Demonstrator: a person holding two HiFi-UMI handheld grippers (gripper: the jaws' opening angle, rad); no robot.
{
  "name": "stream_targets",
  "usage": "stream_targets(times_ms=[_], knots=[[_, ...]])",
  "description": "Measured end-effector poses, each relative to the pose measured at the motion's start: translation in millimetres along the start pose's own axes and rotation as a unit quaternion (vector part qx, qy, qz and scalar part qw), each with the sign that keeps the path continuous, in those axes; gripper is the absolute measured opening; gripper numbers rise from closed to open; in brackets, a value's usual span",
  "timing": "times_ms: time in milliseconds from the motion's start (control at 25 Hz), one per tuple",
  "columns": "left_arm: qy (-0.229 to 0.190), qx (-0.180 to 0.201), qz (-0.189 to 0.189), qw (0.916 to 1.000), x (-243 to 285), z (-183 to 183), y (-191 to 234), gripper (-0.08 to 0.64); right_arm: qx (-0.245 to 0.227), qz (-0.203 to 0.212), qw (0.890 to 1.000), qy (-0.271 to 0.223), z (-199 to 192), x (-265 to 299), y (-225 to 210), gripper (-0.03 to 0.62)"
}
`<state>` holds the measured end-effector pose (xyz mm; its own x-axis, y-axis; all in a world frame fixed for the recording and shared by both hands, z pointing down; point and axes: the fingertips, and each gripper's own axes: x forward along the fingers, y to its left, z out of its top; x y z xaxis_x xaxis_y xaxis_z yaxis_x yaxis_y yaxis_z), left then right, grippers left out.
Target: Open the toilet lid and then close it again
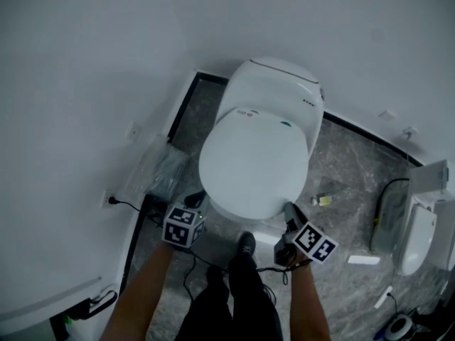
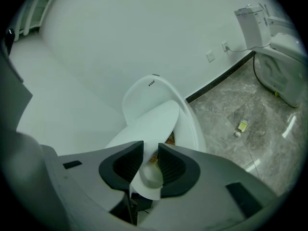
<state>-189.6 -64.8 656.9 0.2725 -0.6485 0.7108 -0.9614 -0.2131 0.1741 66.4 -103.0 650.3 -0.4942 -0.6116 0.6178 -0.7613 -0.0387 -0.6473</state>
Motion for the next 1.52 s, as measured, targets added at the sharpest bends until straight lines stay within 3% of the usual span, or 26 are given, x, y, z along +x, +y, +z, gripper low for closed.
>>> stream_targets(times_ms=[200, 280, 520, 840, 1040, 1160, 1520], knots=[[0.006, 0.013, 0.010, 0.9998, -6.5, 19.6, -2.1, 0.008, -0.039, 0.006, 0.999, 0.016, 13.1, -3.1, 4.7, 0.101], [0.011, 0.021, 0.014, 0.9996, -9.5, 24.7, -3.7, 0.008, -0.064, 0.004, 0.998, 0.017, 22.1, -5.4, 8.5, 0.048], [0.005, 0.028, 0.021, 0.9994, -15.6, 50.0, -11.0, 0.008, -0.147, 0.019, 0.989, 0.018, 47.4, -6.6, 29.4, 0.048], [-0.019, 0.017, 0.028, 0.9993, -20.9, 94.8, -10.7, 0.008, -0.263, 0.051, 0.963, -0.018, 85.7, -21.1, 65.5, 0.046], [-0.032, 0.019, 0.028, 0.9989, -20.5, 118.5, -11.6, 0.008, -0.274, 0.090, 0.957, -0.028, 101.4, -27.3, 89.2, 0.048], [-0.041, 0.020, 0.024, 0.9987, -20.5, 136.3, -11.2, 0.008, -0.271, 0.108, 0.956, -0.033, 106.8, -28.7, 106.9, 0.092], [-0.065, 0.037, -0.007, 0.9972, -12.6, 189.7, -10.8, 0.008, -0.282, 0.128, 0.950, -0.042, 123.9, -31.2, 156.1, 0.118]])
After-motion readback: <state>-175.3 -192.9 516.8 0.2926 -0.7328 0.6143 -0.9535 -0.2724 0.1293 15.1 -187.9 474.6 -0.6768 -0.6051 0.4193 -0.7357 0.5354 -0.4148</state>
